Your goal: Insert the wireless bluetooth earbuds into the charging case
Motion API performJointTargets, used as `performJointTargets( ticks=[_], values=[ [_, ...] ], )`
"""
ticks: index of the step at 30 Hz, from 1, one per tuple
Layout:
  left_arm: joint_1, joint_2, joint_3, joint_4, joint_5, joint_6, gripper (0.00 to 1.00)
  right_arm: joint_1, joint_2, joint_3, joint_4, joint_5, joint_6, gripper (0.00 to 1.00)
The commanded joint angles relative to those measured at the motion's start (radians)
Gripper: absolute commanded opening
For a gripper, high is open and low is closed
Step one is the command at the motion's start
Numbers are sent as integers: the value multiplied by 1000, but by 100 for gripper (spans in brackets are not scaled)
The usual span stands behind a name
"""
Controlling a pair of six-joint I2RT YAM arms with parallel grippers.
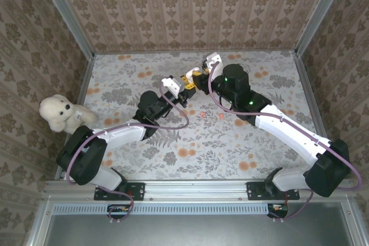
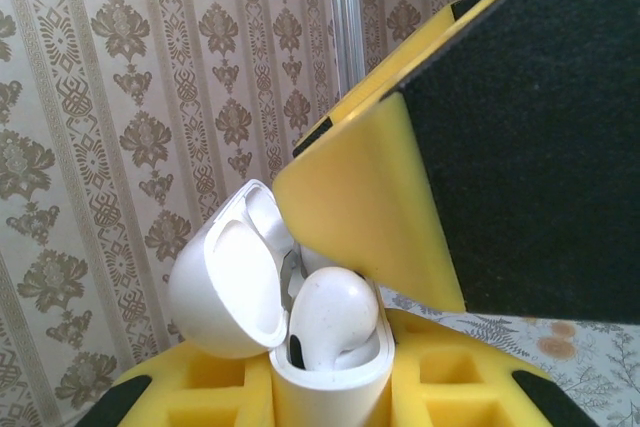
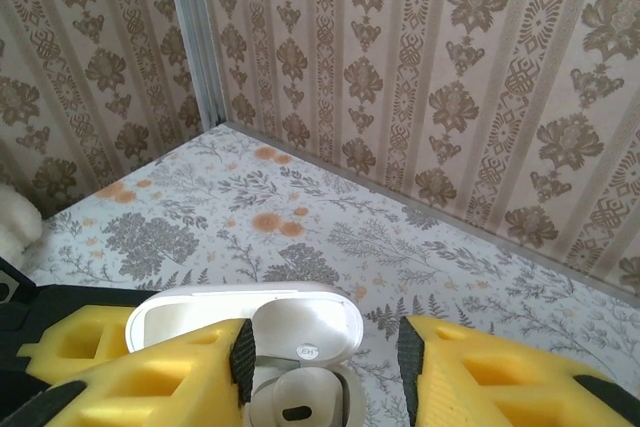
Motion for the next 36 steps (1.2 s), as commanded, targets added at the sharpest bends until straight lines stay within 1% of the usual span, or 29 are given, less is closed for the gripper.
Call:
performJointTargets(
  ticks=[1,11,14,17,20,24,27,30,36],
  values=[
    [-2,6,36,50,17,-19,0,-13,-26,26,-6,-26,40,46],
    [-2,8,38,45,16,-16,0,-34,-39,24,5,-51,87,47],
    [-2,8,34,46,16,-16,0,-50,-53,25,15,-101,137,50],
    [-4,10,31,45,15,-15,0,-62,-61,44,11,-164,183,57],
    [-4,9,31,46,15,-16,0,-74,-65,66,6,-208,234,61],
    [-4,9,25,50,15,-12,0,-118,-68,95,-3,-236,328,63],
    [-3,3,13,48,17,-6,0,-164,-31,188,-128,-240,384,62],
    [-3,-2,2,46,29,5,0,-202,61,351,-339,-258,392,61],
    [-2,-1,-6,32,77,18,0,-239,287,656,-671,-310,398,50]
  ],
)
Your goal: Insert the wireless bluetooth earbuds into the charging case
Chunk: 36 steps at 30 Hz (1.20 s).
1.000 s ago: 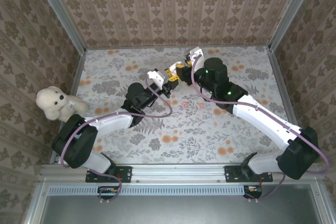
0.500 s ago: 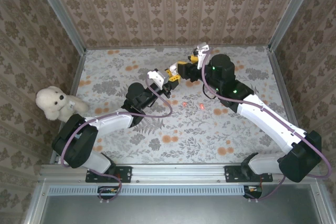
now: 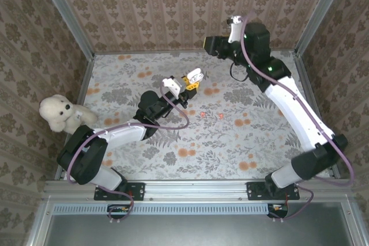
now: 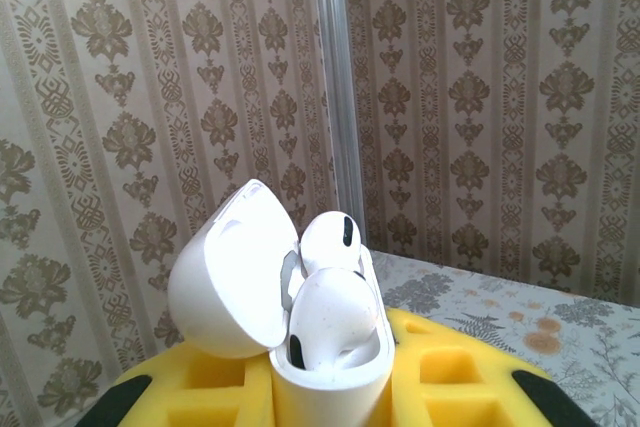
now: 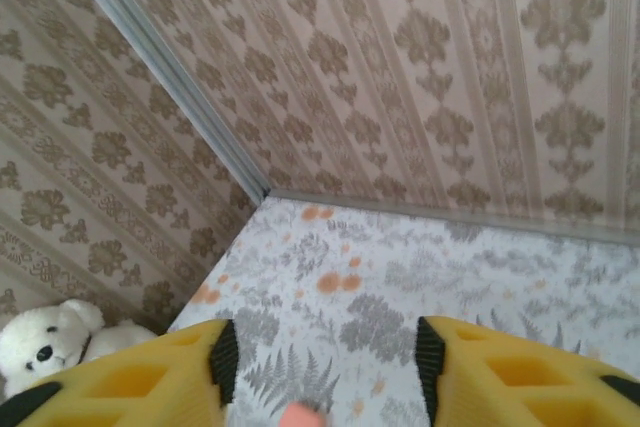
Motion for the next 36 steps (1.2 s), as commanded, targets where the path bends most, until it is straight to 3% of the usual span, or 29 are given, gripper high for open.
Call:
performJointTargets(
  ticks=[1,9,12,21,24,27,31,36],
  values=[
    [0,-6,-7,28,52,21,0,-10,119,132,-297,-56,23,48],
    [0,3,5,11,100,12,0,-8,373,410,-536,-162,-9,41],
    [2,12,16,4,98,3,0,13,403,434,-607,-174,-58,36],
    [30,39,47,-2,82,-42,0,40,146,72,-527,-159,-94,26],
    [36,54,56,-4,81,-51,0,22,50,-53,-464,-100,-51,28],
    [39,73,68,-28,72,-67,0,-33,-35,-187,-366,22,60,37],
    [55,111,149,-241,31,-121,0,-125,-104,-356,-250,66,183,44],
    [93,212,370,-638,3,-244,0,-134,-109,-462,-209,89,226,45]
  ],
)
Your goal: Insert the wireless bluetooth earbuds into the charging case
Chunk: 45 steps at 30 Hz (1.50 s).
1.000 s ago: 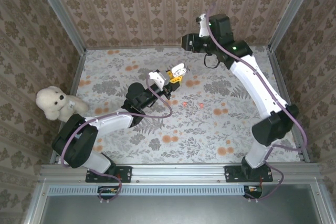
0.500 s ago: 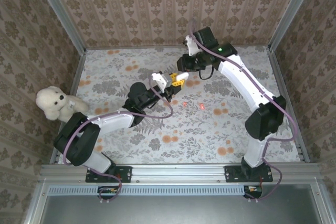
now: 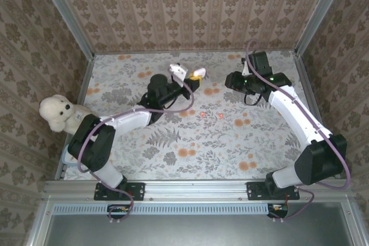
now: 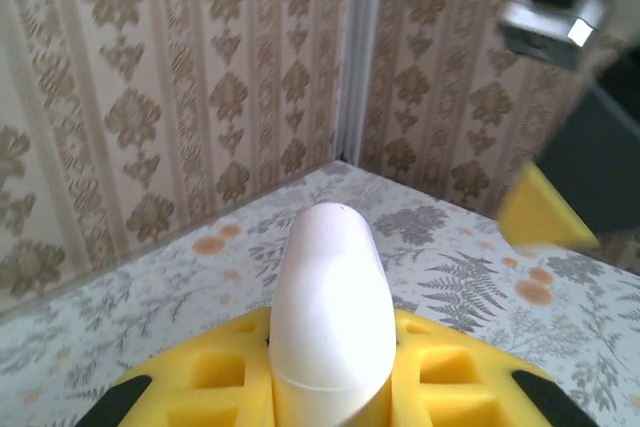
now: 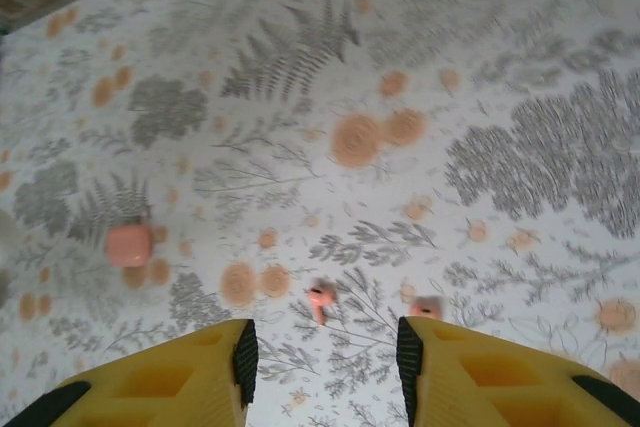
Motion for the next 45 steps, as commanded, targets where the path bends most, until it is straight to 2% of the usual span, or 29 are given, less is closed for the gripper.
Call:
performJointTargets(
  ticks=[1,4,8,12,22,31,34,41,45],
  values=[
    [28,78,151,-339,-33,-131,0,9,-7,-61,71,49,79,45],
    [49,182,298,-535,10,-190,0,8,-12,-109,80,73,101,45],
    [59,319,443,-666,81,-234,0,8,-13,-151,129,96,124,47],
    [65,423,533,-707,151,-280,0,8,-10,-172,145,93,138,50],
    [75,603,650,-735,241,-375,16,8,-19,-207,172,78,162,53],
    [95,649,668,-770,239,-385,30,10,-39,-221,174,74,171,57],
    [103,647,672,-794,226,-378,43,11,-39,-218,168,74,172,60],
    [134,595,674,-871,173,-338,67,26,-86,-208,152,80,173,67],
    [155,523,666,-910,146,-312,70,62,-99,-197,128,104,168,71]
  ],
)
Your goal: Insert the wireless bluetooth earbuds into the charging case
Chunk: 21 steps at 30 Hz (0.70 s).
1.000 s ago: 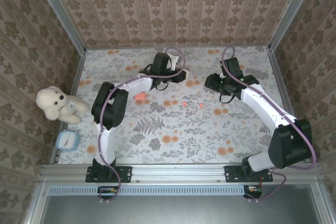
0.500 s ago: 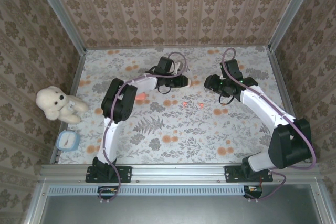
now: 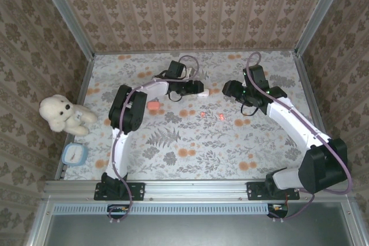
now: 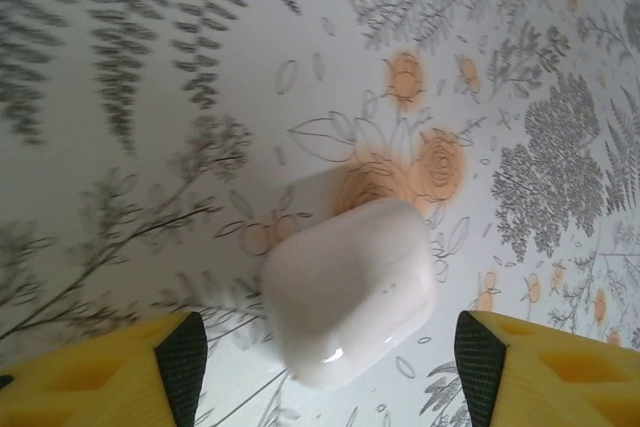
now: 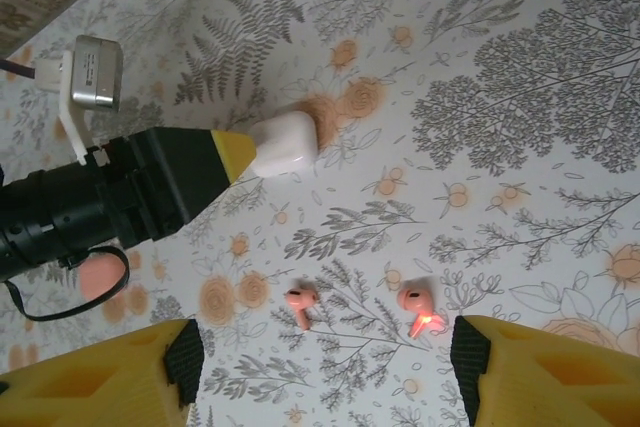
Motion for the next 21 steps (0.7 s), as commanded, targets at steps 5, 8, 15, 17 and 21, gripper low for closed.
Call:
performJointTargets(
  ticks=[5,8,15,17,21],
  values=[
    [49,-232,-52,-60,-79,55,75,118,-10,55,-71,96,-9,75],
    [59,-325,-119,-38,-124,65,75,187,23,95,-96,141,-15,77],
    [168,-547,-300,-21,-316,95,80,362,249,225,-104,222,10,79],
    [211,-591,-349,-3,-334,77,88,414,332,293,-122,254,12,83],
    [284,-649,-424,28,-377,52,100,490,507,473,-175,303,14,90]
  ],
)
